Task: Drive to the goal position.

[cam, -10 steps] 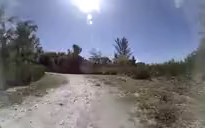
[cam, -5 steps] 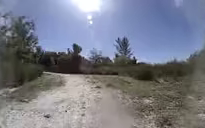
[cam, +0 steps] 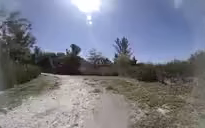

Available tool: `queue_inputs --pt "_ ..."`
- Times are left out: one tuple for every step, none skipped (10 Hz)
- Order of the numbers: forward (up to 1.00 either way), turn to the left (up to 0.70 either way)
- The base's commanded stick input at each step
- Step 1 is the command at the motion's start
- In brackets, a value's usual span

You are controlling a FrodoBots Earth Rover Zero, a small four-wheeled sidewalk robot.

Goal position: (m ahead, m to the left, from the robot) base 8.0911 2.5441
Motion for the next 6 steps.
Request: queue_inputs --pt "0.85 0.0" --pt "0.85 0.0" --pt "0.85 0.0" --pt "0.85 0.0" --pt "0.85 0.0" --pt "0.85 0.0"
